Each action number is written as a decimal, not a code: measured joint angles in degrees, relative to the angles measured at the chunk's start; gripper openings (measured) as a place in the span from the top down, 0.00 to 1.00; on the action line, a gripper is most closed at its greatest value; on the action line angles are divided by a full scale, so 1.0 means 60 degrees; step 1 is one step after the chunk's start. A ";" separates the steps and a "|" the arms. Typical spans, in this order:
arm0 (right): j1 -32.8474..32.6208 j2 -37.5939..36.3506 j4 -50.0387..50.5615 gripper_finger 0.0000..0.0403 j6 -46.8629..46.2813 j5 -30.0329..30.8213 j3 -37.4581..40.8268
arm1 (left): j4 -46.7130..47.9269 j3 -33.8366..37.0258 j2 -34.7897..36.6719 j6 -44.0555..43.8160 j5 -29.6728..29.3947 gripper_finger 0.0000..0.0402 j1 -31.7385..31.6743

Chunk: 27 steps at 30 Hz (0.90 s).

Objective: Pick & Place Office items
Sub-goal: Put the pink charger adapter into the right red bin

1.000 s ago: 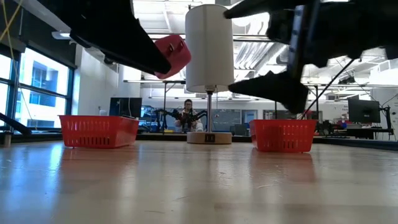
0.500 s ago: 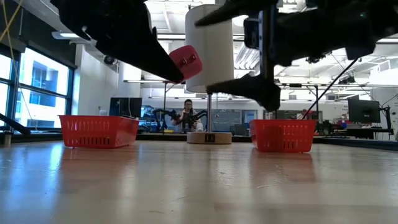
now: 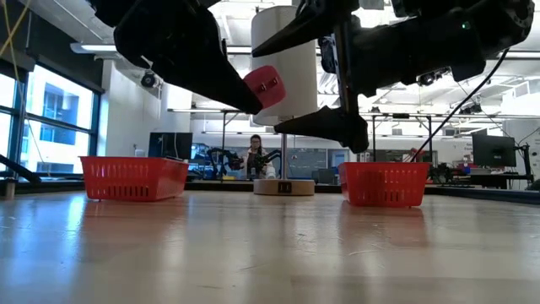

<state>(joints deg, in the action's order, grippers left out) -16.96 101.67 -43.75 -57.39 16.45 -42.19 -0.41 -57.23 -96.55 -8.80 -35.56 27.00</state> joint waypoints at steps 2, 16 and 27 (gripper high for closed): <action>0.0049 0.0000 0.0004 0.02 -0.0003 -0.0003 0.0000 | -0.0031 0.0000 0.0000 0.0234 -0.0003 0.57 0.0000; 0.0108 0.0000 -0.0013 0.02 -0.0004 0.0277 0.0000 | -0.0094 0.0000 0.0000 0.0516 -0.0100 0.57 -0.0231; 0.0111 0.0000 -0.0015 0.02 -0.0004 0.0277 0.0000 | -0.0347 -0.0008 -0.0108 0.1197 -0.0171 0.57 -0.0349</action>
<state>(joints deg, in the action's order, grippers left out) -16.29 101.67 -43.83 -57.41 18.11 -42.19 -2.49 -57.28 -97.20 -1.62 -36.59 24.91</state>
